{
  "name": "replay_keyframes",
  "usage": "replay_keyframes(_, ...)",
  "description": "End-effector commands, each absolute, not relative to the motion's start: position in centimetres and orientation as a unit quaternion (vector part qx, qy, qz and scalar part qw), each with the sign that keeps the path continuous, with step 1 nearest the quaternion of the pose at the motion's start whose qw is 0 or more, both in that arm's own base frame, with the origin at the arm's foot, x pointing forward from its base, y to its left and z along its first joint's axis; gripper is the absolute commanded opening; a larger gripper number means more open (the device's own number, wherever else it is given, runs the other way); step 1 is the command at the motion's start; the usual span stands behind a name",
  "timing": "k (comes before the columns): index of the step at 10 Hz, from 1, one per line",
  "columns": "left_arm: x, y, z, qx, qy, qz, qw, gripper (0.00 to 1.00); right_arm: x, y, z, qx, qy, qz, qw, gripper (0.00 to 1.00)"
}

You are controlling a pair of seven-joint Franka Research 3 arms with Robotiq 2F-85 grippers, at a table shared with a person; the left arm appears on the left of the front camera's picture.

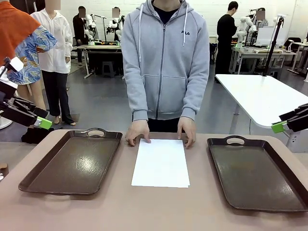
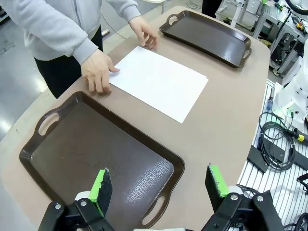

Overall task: Sort the A4 documents.
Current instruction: Receive the A4 Paper.

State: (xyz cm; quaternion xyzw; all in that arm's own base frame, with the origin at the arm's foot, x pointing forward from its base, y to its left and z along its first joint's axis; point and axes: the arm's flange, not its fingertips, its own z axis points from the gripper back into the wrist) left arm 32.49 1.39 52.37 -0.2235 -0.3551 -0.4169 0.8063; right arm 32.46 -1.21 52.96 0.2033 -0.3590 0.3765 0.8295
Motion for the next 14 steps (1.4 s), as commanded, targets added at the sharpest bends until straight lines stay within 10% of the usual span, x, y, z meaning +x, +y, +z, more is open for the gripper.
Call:
replay_keyframes(1, 32.64, 1.58, 52.22, -0.227, -0.358, -0.424, 0.801, 1.00, 32.59, -1.16, 52.78, 0.214, -0.359, 0.377, 0.827, 1.00)
replay_keyframes(14, 32.64, 1.58, 52.22, -0.227, -0.358, -0.424, 0.801, 1.00, 32.59, -1.16, 52.78, 0.214, -0.359, 0.377, 0.827, 1.00)
